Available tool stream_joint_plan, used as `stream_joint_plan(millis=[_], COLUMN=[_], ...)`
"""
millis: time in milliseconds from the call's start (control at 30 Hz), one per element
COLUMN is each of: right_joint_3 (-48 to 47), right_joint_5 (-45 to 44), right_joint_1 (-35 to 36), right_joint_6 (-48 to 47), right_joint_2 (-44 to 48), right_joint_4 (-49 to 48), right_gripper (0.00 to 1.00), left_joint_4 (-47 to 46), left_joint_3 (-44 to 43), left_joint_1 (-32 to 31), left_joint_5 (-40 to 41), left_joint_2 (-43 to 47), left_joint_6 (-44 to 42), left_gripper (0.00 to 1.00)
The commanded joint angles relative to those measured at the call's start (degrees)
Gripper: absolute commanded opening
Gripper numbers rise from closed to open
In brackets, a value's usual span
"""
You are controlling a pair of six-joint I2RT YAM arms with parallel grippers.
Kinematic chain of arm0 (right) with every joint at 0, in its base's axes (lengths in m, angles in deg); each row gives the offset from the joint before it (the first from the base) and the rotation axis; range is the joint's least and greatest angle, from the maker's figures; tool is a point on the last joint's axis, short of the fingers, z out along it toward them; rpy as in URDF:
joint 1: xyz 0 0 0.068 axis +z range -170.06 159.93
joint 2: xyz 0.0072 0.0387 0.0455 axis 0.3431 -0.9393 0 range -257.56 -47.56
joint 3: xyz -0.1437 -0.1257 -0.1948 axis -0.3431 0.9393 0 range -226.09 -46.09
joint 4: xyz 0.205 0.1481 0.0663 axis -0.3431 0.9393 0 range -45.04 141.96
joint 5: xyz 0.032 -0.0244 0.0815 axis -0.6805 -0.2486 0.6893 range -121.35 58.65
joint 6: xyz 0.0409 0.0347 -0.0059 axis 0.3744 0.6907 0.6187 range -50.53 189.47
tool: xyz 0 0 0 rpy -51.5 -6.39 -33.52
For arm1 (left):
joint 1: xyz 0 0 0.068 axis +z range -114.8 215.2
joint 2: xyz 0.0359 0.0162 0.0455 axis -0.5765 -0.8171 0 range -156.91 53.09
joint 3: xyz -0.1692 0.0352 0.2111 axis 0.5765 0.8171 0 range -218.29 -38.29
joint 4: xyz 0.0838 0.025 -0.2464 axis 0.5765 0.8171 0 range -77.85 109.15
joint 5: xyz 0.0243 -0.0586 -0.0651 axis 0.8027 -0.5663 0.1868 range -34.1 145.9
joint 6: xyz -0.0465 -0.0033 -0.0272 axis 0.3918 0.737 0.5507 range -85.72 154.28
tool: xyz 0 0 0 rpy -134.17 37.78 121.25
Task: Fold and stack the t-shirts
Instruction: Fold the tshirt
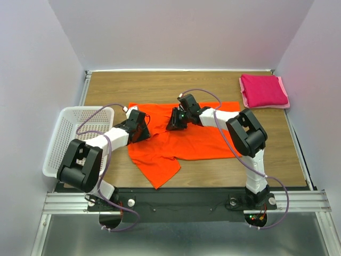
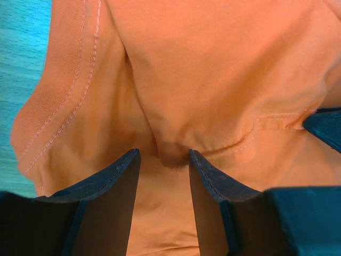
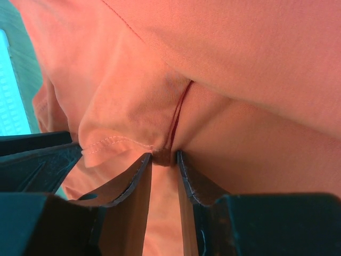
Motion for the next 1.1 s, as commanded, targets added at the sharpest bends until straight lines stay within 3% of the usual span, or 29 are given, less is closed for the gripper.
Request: stream_joint_plan(millis=[0, 500, 867, 1067], right_joint_3=[-1.88, -0.12, -1.79, -2.23], right_joint_5=[-1.24, -6.16, -3.71, -2.65], right_joint_1=[1.03, 0.95, 1.38, 1.74], right_joint_6=[0.29, 0.03, 0.91, 0.73], right_joint_2=[0.93, 5.33, 2.78, 1.73], right_joint_4=[-1.34, -0.73, -0.73, -0.64], right_gripper=[0.32, 0.35, 0.35, 0.35], left_joint_4=[-1.47, -2.0, -1.13, -0.07], left_joint_3=[-0.79, -1.49, -2.37, -2.99], left_joint_1=[-0.31, -0.49, -0.58, -0.58], left_joint_5=[0.01, -0.78, -1.22, -0.34], left_joint_2=[-0.28, -1.07, -0.11, 1.12], left_joint_6=[-1.06, -0.89, -1.32, -1.76], left_gripper=[0.52, 0.44, 0.11, 0.01])
